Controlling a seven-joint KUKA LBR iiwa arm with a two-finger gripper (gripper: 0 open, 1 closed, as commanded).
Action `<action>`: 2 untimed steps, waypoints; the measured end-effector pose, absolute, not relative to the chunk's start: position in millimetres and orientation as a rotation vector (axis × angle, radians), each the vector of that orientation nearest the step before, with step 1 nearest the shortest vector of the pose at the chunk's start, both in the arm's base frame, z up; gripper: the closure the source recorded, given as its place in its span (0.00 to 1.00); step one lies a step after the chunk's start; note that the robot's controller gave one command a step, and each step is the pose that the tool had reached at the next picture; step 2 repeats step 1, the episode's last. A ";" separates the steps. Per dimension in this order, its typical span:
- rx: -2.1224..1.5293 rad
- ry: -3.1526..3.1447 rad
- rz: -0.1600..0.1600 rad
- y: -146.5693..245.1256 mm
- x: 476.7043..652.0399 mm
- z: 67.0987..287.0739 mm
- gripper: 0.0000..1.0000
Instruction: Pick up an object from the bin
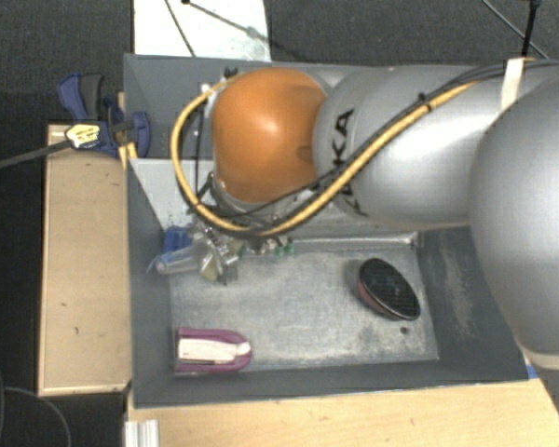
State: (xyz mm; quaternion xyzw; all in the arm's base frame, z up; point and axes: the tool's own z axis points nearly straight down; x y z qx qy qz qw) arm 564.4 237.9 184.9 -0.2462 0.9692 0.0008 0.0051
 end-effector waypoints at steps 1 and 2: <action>-1.078 2.941 0.001 231.9 575.1 234.9 1.00; -1.078 2.941 0.001 231.9 575.1 234.9 1.00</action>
Offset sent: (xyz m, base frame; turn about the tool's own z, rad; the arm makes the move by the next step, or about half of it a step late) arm 0.0088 -0.0061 0.0472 -0.2063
